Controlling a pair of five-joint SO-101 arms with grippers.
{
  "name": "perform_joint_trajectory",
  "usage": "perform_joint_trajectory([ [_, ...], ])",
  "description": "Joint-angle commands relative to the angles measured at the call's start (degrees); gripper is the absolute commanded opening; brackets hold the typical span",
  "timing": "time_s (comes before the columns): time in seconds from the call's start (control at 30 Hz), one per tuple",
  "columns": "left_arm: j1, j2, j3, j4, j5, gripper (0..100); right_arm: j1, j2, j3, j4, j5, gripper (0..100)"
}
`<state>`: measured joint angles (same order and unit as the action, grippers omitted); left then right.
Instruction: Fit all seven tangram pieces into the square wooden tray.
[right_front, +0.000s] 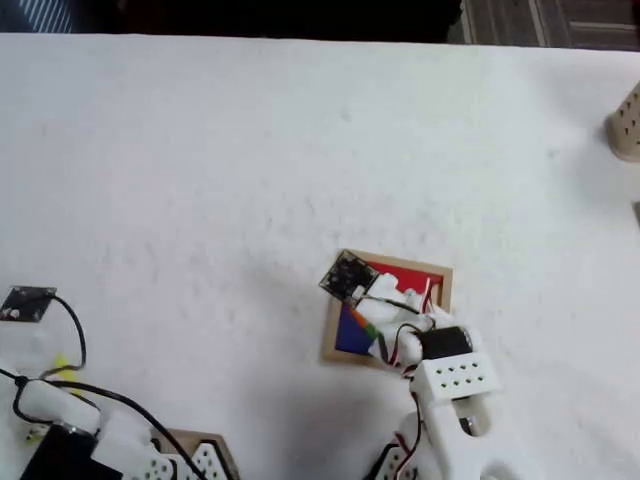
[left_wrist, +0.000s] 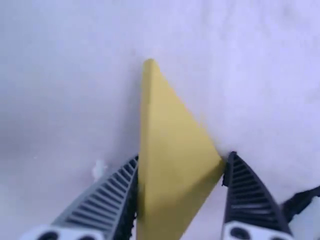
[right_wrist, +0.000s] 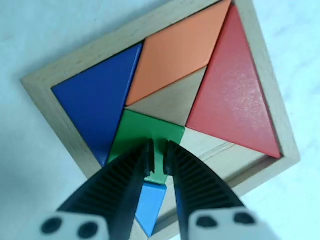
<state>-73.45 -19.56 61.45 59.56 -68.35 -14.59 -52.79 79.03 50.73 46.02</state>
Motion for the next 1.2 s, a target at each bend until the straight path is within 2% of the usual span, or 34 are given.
perform_joint_trajectory([
  [0.0,1.27,-1.63,1.85,-0.62,0.44,25,-0.04,0.22,0.00,0.57,0.44,4.5],
  [0.17,1.27,-1.71,1.76,-0.26,0.62,25,-0.04,0.22,0.00,0.57,0.35,4.5],
  [0.33,1.36,-1.71,2.02,-0.18,0.62,8,-0.04,0.22,0.00,0.57,0.26,4.5],
  [0.43,2.07,-1.80,1.93,-0.18,0.62,3,-0.04,0.22,0.00,0.57,0.26,4.5],
  [0.67,2.51,-2.07,1.58,0.70,0.62,2,-0.04,0.22,0.00,0.57,0.26,4.5],
  [0.97,2.42,-2.07,-9.76,17.41,0.18,2,0.04,0.22,0.00,0.57,0.26,4.5],
  [1.17,2.59,-2.07,-15.03,20.75,0.44,2,0.04,0.22,0.00,0.92,0.26,4.5],
])
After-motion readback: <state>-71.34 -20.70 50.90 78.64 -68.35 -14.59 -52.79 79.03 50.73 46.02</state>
